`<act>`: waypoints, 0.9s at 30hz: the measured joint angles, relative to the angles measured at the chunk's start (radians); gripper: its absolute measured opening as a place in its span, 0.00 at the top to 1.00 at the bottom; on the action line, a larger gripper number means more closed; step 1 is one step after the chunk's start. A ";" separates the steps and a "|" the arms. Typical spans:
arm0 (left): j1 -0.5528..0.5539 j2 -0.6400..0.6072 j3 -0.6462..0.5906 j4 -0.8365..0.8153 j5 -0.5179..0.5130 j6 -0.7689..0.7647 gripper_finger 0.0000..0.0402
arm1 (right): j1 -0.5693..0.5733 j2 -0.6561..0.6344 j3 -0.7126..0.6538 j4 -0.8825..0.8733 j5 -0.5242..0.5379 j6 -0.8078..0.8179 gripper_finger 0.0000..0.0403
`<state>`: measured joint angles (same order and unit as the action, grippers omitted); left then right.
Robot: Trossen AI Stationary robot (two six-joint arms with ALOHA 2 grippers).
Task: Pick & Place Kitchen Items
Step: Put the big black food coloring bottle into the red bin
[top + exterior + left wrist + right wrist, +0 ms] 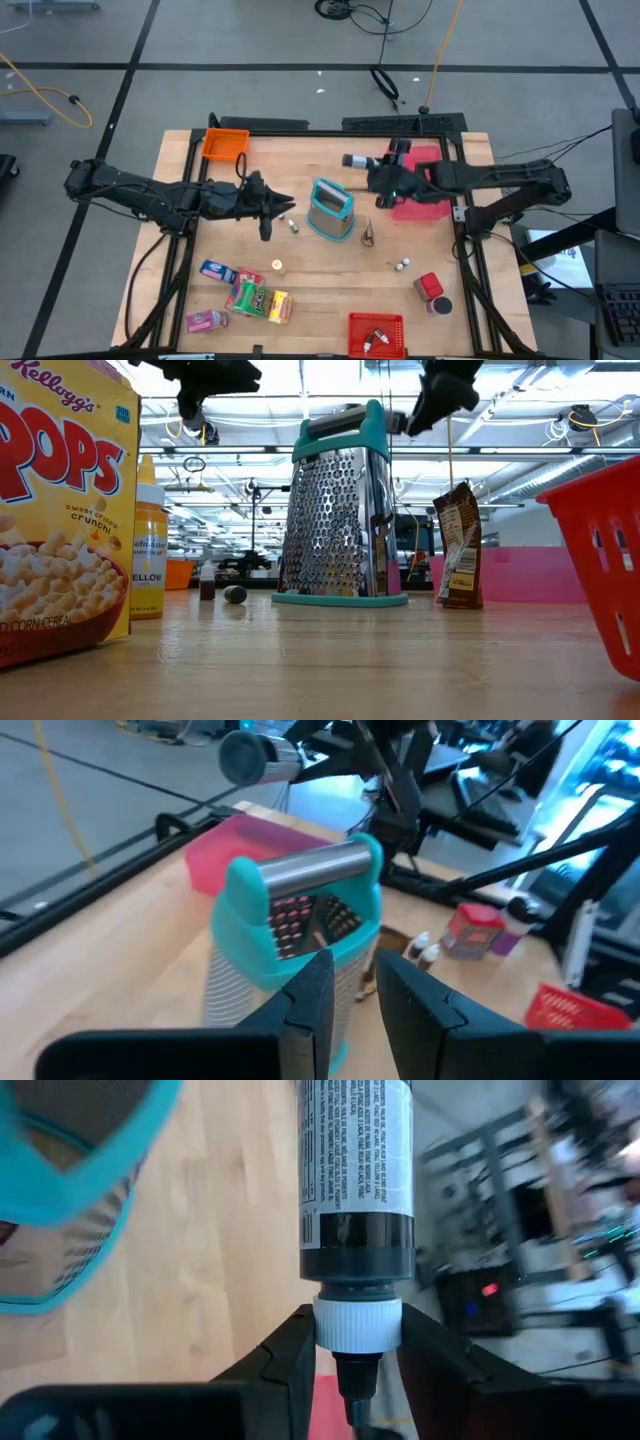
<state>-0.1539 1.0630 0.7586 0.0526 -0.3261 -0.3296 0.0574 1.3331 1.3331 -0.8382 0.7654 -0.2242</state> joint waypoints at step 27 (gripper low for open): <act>0.004 0.129 0.000 0.245 0.309 -0.256 0.38 | 0.392 0.187 0.000 0.322 0.131 -0.315 0.73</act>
<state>-0.1497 1.1922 0.7589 0.2979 -0.0175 -0.5854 0.4489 1.5204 1.3327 -0.5162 0.8965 -0.5395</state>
